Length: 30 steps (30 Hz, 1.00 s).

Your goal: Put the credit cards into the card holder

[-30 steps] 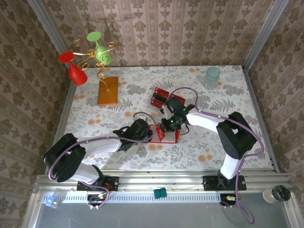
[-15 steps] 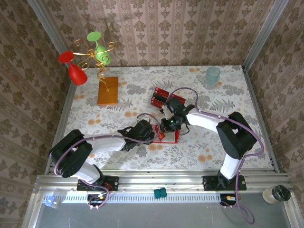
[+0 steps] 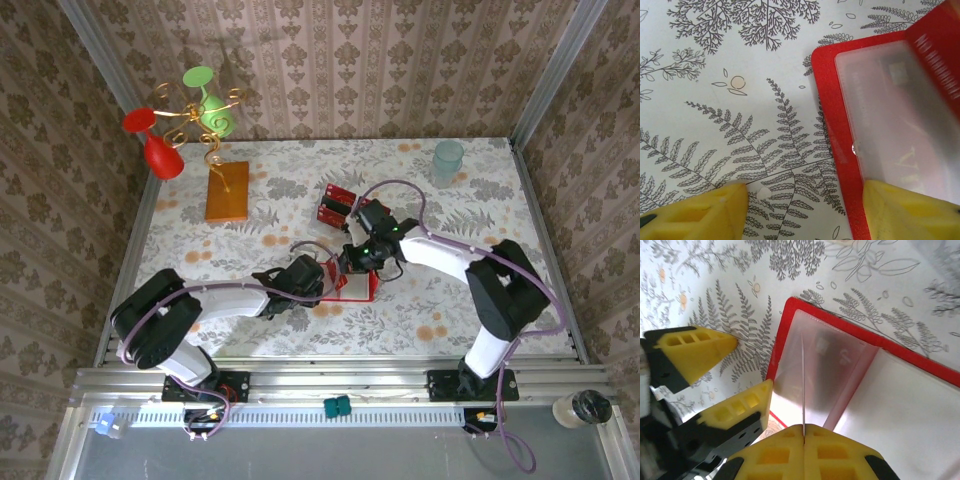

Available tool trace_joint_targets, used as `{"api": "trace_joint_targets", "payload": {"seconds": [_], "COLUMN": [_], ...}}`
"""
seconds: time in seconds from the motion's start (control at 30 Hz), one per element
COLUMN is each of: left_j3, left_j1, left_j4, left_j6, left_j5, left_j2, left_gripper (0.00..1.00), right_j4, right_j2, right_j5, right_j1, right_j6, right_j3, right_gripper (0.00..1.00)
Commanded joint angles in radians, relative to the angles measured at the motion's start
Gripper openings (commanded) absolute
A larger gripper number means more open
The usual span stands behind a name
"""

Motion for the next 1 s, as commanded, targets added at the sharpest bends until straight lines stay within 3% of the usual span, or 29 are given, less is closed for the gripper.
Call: {"api": "trace_joint_targets", "payload": {"seconds": [0.0, 0.5, 0.97], "left_j3": [0.016, 0.002, 0.001], "left_j1": [-0.007, -0.014, -0.019], "left_j4": [-0.038, -0.031, -0.030], "left_j6": [-0.003, -0.023, -0.035], "left_j5": [-0.023, -0.029, -0.028], "left_j2": [0.011, 0.020, 0.026], "left_gripper": [0.63, 0.62, 0.61], "right_j4": [0.024, 0.449, 0.753], "right_j2": [-0.088, -0.323, -0.227], "right_j5": [0.004, 0.141, 0.145], "right_j1": [-0.018, -0.029, -0.012], "right_j6": [0.051, 0.280, 0.389], "right_j3": [-0.028, -0.390, -0.525], "right_gripper": [0.00, 0.00, 0.00]}}
